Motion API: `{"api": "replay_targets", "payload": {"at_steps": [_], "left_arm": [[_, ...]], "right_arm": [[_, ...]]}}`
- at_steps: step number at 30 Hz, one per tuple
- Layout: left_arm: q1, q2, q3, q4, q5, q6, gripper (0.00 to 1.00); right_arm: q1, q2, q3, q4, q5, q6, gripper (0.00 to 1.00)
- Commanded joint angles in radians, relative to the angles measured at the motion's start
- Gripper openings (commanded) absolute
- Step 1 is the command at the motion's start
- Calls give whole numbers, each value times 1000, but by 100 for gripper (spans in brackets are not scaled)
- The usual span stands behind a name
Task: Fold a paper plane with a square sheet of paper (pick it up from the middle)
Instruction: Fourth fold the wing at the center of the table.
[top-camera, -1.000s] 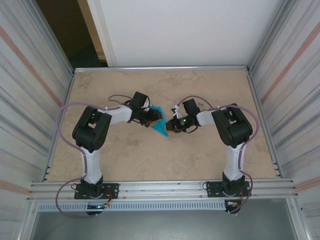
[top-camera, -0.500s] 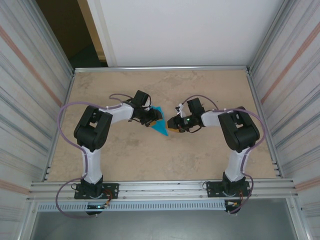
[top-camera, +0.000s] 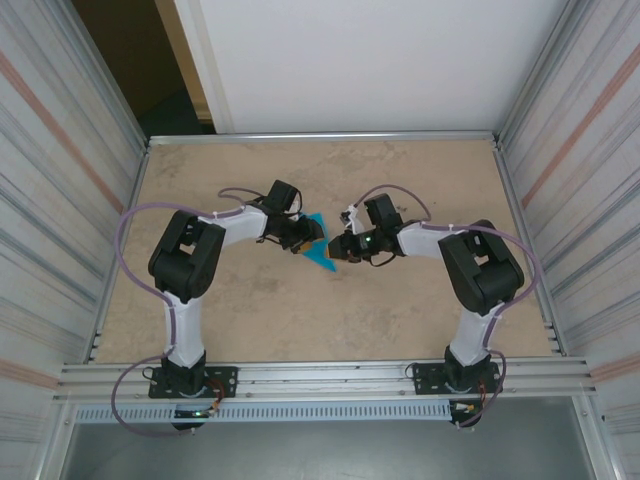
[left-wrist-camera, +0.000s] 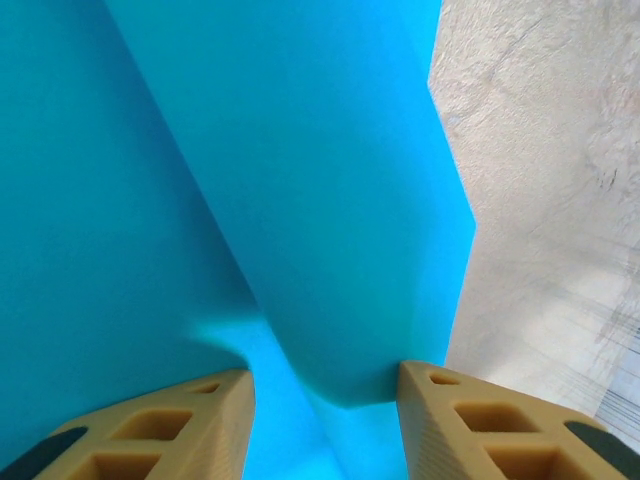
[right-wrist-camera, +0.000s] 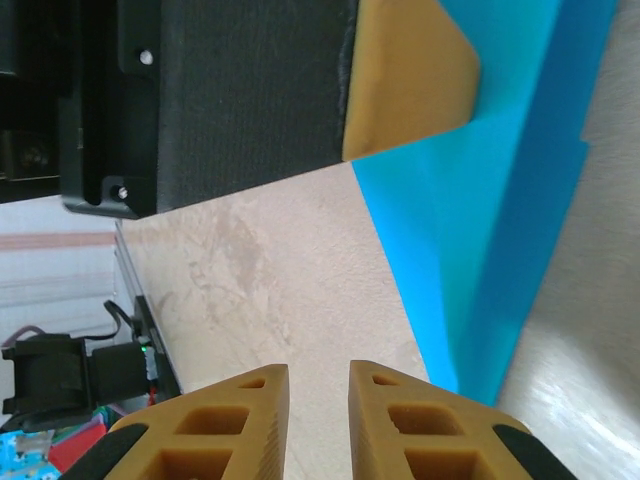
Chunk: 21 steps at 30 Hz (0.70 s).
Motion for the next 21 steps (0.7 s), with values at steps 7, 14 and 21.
{"api": "replay_targets", "payload": {"at_steps": [7,14,21], "left_arm": [[-4,78,-28,-152,-82,13,44],[-6,80,-25,-168,-83,12,44],[-5,80,-22,-175,-84,10,44]], "right_arm": [[14,82,60,-12,3,-11,20],[15,106,65,-21,4,-16,19],[15,123,72,-31,9,-19,19]]}}
